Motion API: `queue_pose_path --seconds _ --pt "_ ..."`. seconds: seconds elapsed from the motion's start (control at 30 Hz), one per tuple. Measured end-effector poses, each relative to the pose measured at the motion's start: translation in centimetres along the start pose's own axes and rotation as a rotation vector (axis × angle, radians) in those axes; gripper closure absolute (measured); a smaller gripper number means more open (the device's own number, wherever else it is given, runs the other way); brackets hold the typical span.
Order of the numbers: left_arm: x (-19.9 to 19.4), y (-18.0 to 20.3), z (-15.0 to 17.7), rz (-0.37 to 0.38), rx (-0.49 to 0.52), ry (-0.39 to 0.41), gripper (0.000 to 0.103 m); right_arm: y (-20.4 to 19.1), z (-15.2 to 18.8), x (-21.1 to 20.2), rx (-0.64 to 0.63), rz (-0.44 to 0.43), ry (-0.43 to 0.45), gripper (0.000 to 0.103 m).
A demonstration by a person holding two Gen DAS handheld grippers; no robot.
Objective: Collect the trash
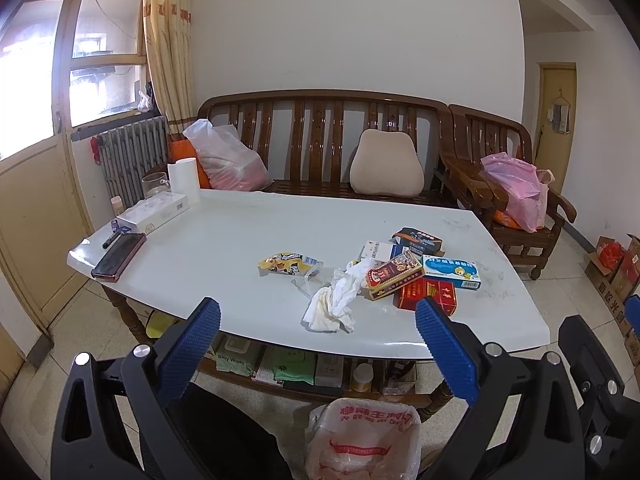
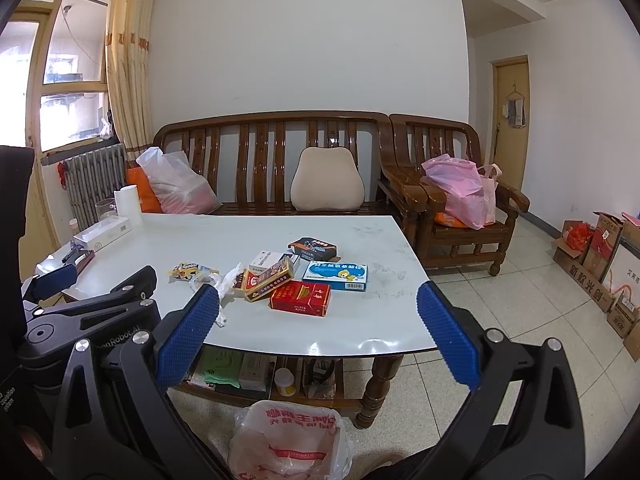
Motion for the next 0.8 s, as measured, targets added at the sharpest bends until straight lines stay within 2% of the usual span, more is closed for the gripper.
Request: queue_pose_path --seconds 0.8 --pt "-0.27 -0.15 -0.06 0.0 0.001 -0.008 0.007 -0.19 -0.03 -0.14 0.004 -0.006 0.003 0.006"
Point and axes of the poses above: each gripper's, at about its wrist camera, not at the fingertips, and x roughly the way its jaws point, y to its right, z to its underside, the point moved 10 cm from there along x, roughly the way its jaws point, and after that the axes turned 2 degrees about -x, right-handed, at the moved point
